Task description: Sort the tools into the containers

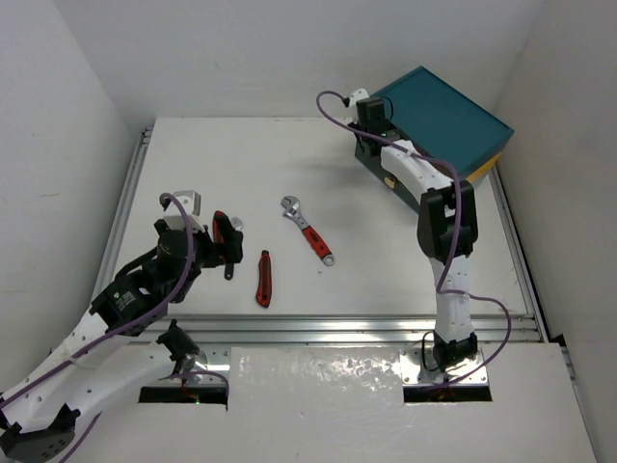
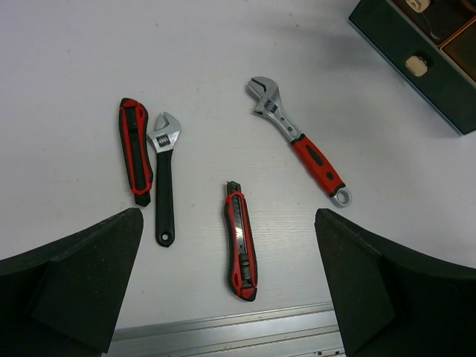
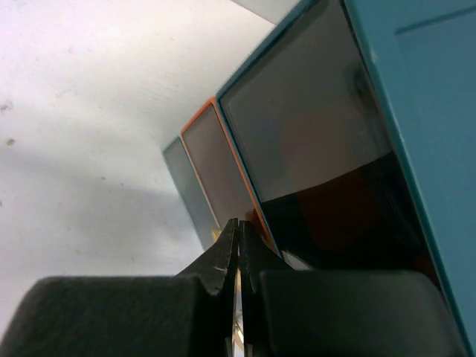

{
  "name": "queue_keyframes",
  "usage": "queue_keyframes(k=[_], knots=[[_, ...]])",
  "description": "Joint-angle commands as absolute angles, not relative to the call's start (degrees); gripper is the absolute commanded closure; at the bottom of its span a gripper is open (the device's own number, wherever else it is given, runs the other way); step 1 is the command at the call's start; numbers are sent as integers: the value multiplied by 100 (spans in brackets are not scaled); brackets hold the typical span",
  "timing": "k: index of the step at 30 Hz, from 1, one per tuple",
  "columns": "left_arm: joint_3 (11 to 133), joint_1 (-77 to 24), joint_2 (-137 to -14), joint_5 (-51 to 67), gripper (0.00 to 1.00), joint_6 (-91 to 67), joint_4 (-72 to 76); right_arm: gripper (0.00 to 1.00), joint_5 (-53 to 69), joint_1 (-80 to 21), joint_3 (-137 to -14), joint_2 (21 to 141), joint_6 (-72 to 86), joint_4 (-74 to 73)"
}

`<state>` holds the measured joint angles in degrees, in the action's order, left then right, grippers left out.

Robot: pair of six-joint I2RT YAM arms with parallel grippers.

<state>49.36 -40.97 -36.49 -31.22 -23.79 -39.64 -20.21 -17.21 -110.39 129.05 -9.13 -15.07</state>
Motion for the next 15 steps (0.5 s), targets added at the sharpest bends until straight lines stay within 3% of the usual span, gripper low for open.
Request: queue_keyframes(k=[1,4,5,6,8,9,11,15], knots=[[4913,-4105,-3648,-3059,0,-2268,-3683,100,-2515,-1731,-10775,12516,-1090,-1933],[4904,-4113,-3630,-3059,0,-2268,-3683,85,-1374,-1802,-10392,11981,-590,-2162],[4913,-4105,-3604,-3050,0,-2268,-3674,73,-1154,-1837,-10171,11762,-328,-2084],[4904,-4104,-3595,-3050,0,-2259,-3683,52,-1169,-1959,-9899,11525,-247,-1961],[4913,-4113,-3577,-3041,0,-2259,-3674,37,-1413,-2196,-9222,10865,-124,-1653],[4904,-4113,-3577,-3032,0,-2259,-3674,20,-1554,-2293,-8880,10533,-132,-1583],[4904,-4122,-3533,-3015,0,-2250,-3674,2,-2027,-2477,-8658,10328,-219,-1669],[4896,-4122,-3445,-2962,0,-2241,-3648,1,-3386,-2628,-8158,10160,-439,-2118]])
